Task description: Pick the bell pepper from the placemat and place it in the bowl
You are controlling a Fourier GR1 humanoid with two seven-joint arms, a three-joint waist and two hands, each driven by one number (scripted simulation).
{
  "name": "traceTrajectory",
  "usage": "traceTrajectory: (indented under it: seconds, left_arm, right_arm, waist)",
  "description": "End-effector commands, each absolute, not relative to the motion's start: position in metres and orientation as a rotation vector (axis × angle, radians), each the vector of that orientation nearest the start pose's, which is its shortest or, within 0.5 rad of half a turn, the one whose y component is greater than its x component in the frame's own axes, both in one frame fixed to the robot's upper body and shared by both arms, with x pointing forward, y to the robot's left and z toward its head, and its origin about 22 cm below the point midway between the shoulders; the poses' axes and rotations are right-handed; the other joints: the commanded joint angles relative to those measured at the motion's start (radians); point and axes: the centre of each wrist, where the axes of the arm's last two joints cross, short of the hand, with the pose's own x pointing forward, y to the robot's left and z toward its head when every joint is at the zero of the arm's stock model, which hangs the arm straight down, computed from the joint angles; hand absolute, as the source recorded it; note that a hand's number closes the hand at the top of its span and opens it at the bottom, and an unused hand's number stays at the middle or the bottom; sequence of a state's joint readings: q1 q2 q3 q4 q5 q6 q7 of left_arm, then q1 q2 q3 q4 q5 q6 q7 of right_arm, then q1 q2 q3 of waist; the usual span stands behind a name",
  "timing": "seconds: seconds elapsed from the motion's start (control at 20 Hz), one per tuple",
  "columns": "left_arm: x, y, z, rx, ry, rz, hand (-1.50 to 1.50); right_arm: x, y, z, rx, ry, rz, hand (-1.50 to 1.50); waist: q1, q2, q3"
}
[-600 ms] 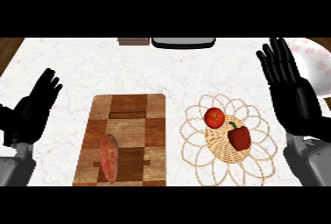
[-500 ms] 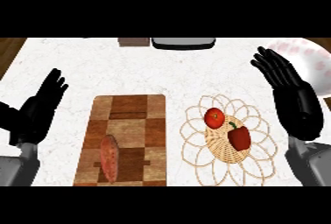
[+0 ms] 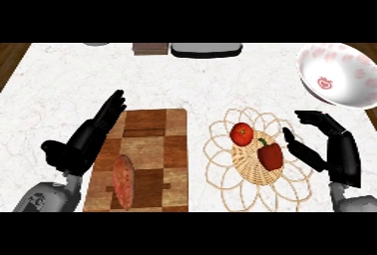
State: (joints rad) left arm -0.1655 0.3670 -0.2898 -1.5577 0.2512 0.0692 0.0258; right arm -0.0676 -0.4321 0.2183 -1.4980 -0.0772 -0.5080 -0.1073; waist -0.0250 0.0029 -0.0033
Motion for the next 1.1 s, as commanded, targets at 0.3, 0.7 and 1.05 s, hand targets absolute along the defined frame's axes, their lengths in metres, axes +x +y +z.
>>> traceTrajectory:
  seconds: [0.3, 0.7, 1.05]
  left_arm:
    - [0.27, 0.227, 0.03, -0.147, -1.577, -0.367, 0.0]
    - [0.265, 0.198, 0.031, -0.197, -1.589, -0.398, 0.0]
    - [0.273, 0.196, 0.041, -0.186, -1.589, -0.388, 0.0]
  right_arm:
    - [0.263, -0.283, 0.031, -0.816, -1.447, 0.537, -1.5]
    - [0.273, -0.279, 0.058, -0.767, -0.872, 0.955, -1.5]
    - [0.311, -0.237, 0.132, -0.603, -0.65, 1.048, -1.5]
  waist:
    - [0.028, -0.003, -0.002]
    - [0.051, -0.003, -0.006]
    - [0.045, -0.001, 0.0]
